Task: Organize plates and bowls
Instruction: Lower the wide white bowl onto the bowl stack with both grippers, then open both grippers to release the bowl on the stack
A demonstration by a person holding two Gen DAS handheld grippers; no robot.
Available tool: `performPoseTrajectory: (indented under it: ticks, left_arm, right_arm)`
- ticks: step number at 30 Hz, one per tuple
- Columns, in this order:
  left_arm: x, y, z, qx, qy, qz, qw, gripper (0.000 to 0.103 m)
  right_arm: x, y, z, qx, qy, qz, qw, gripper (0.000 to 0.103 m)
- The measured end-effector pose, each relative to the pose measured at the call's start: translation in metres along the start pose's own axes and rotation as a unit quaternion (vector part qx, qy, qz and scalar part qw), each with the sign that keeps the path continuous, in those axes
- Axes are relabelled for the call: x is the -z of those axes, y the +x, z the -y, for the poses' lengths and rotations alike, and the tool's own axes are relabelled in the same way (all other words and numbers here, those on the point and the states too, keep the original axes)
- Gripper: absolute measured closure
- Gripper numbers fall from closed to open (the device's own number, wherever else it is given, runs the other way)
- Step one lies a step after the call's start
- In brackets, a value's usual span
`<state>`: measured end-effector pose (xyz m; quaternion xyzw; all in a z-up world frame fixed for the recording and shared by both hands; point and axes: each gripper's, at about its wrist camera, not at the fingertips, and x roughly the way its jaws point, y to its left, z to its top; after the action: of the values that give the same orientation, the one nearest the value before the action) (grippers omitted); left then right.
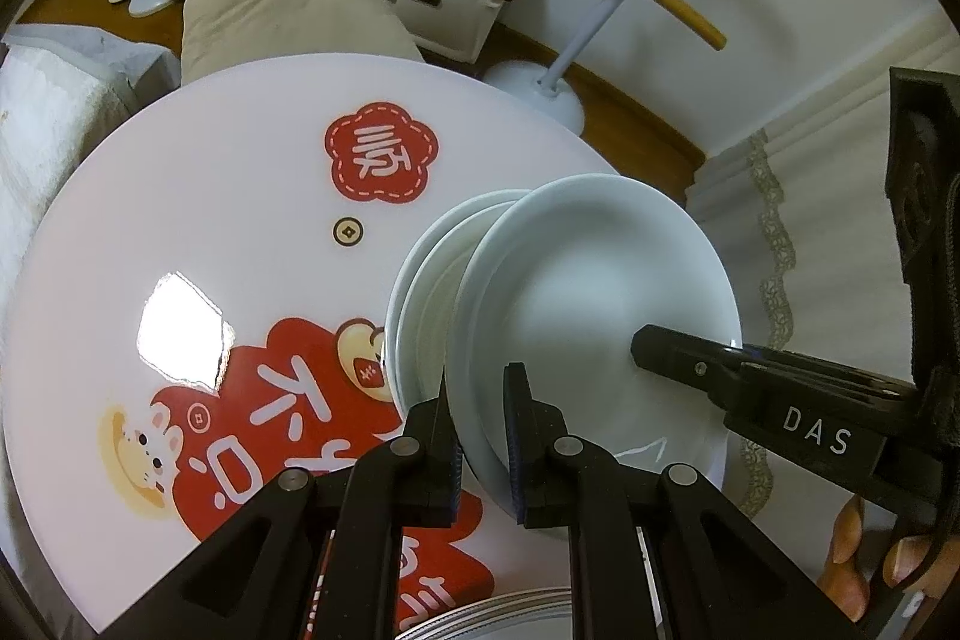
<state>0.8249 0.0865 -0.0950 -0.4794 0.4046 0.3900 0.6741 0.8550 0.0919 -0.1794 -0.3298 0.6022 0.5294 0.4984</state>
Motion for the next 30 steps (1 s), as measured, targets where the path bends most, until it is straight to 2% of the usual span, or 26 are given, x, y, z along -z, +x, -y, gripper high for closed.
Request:
performPoseTrajectory:
  ticks: [10,17,27,30]
  left_arm:
    - [0.0,0.0,-0.003,-0.002,-0.007,-0.005,1.0,0.094]
    - [0.001,-0.001,-0.002,0.002,-0.002,-0.004,1.0,0.094]
    - [-0.002,-0.001,-0.003,0.003,-0.006,-0.005,1.0,0.094]
    - [-0.004,-0.002,-0.004,-0.001,-0.012,-0.004,0.9999,0.092]
  right_arm:
    - [0.0,0.001,-0.014,0.045,-0.025,0.005,0.999,0.088]
    - [0.004,0.002,-0.029,0.11,-0.058,0.005,0.992,0.083]
    - [0.006,0.008,-0.01,0.065,-0.013,-0.005,0.998,0.081]
    - [0.006,0.008,-0.004,0.05,0.005,-0.004,0.999,0.075]
